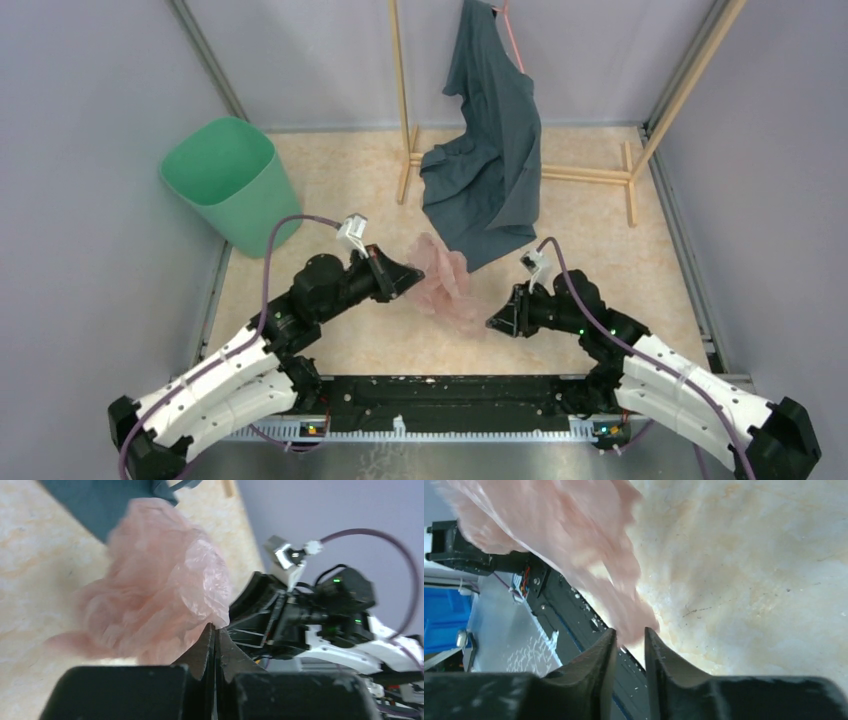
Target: Put the trash bags into the trash bin
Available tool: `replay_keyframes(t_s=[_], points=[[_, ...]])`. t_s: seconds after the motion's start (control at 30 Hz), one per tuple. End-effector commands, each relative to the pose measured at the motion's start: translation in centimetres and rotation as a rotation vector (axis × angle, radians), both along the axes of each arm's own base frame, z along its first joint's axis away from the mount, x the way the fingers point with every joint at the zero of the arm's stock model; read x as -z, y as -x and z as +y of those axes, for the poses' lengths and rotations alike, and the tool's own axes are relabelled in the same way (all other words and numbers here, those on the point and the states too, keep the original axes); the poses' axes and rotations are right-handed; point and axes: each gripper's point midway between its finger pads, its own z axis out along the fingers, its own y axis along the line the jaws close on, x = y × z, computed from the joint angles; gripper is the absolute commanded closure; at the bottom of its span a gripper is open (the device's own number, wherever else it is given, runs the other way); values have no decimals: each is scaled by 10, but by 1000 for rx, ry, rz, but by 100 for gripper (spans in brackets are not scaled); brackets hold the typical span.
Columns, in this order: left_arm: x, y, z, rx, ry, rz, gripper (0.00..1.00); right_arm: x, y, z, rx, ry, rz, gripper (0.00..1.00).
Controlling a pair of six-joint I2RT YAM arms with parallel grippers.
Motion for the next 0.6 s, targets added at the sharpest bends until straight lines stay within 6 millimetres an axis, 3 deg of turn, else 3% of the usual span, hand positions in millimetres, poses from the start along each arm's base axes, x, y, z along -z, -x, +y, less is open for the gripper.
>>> replay_keyframes(t_s=[0.0, 0.13, 0.23, 0.33, 0.4, 0.57], points=[[-25, 11, 3, 22, 88, -43, 100, -3, -9, -9, 79, 30, -21, 67], [-32, 13, -1, 58, 30, -26, 100, -23, -11, -15, 46, 91, -95, 59], [-29, 14, -8, 110, -32, -11, 100, -55, -6, -1, -49, 4, -164, 36], [-27, 15, -16, 160, -67, -10, 100, -74, -10, 11, -82, -25, -173, 27], [-24, 10, -16, 141, -85, 7, 100, -69, -12, 19, -85, -40, -134, 23], [-22, 8, -20, 136, -72, 29, 100, -20, -14, 14, 47, -21, 53, 21]])
